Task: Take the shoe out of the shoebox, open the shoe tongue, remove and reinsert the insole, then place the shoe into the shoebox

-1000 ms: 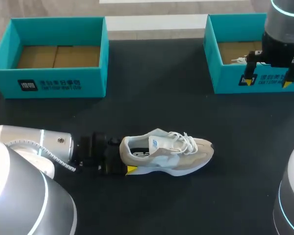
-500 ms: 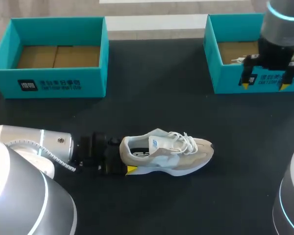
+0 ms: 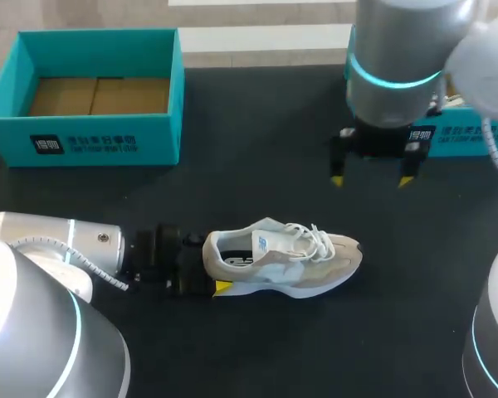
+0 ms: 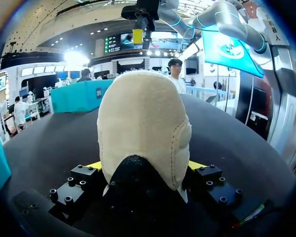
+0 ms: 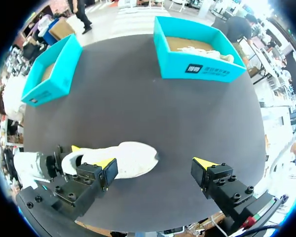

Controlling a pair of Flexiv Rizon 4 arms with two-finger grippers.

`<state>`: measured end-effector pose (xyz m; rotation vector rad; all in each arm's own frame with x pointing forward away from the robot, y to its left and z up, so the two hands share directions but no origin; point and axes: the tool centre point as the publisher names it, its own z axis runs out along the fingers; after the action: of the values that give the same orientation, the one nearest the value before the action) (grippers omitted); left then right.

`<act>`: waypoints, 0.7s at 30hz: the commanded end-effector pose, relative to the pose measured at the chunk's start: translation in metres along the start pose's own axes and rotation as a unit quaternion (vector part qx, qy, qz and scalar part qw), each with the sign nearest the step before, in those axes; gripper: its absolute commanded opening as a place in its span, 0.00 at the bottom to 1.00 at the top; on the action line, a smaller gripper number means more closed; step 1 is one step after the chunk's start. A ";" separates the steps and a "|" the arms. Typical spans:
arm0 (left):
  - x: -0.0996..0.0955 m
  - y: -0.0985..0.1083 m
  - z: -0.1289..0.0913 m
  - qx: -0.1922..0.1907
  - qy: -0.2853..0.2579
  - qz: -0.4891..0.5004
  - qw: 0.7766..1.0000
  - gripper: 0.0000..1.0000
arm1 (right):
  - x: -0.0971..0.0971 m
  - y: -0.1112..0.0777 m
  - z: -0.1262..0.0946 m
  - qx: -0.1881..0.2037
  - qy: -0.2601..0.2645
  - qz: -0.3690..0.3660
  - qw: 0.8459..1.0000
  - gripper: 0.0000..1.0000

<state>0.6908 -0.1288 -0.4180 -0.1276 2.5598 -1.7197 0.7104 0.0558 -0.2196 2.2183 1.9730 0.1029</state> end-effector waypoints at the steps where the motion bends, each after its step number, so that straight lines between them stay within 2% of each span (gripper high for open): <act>1: 0.002 0.001 0.001 -0.002 -0.001 0.000 1.000 0.00 | 0.043 -0.012 0.014 0.022 -0.004 0.006 1.000 1.00; 18: 0.002 0.001 0.001 -0.002 -0.001 0.000 1.000 0.00 | 0.043 -0.012 0.014 0.022 -0.004 0.006 1.000 1.00; 21: 0.002 0.001 0.001 -0.002 -0.001 0.000 1.000 0.00 | 0.064 -0.025 0.014 0.025 -0.025 0.005 0.999 1.00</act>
<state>0.6908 -0.1288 -0.4180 -0.1277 2.5598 -1.7196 0.6984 0.0995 -0.2386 2.2507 1.9923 0.0327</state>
